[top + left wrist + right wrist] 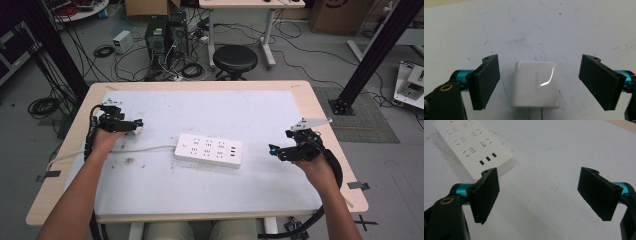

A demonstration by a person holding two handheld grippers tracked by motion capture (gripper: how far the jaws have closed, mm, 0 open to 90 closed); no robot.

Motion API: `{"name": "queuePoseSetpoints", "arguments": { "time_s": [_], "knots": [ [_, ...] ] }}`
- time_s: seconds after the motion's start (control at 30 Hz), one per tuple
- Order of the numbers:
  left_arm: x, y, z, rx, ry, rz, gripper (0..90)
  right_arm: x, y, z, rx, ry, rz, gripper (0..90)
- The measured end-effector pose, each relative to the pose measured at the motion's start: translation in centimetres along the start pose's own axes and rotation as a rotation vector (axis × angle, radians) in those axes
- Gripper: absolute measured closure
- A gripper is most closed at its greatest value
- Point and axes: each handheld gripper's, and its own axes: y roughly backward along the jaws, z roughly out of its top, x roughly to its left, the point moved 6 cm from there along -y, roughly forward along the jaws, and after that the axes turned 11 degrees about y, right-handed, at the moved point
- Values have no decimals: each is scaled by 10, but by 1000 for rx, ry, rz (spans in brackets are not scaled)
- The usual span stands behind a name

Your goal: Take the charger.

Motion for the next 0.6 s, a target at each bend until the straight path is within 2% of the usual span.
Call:
{"name": "queuePoseSetpoints", "arguments": {
  "time_s": [0.13, 0.33, 0.5, 0.6],
  "knots": [
    [5, -7, -6, 43, -15, 23, 171, 0, -2, 0, 3, -2, 1, 181],
    [10, -13, -12, 87, -10, 55, 175, 0, -2, -2, 9, -6, 3, 181],
    [13, -17, -18, 94, -6, 66, 198, -3, -3, -6, 13, -13, 0, 181],
    [12, -17, -19, 79, -14, 75, 202, -3, -3, -8, 17, -18, 0, 182]
  ]
}}
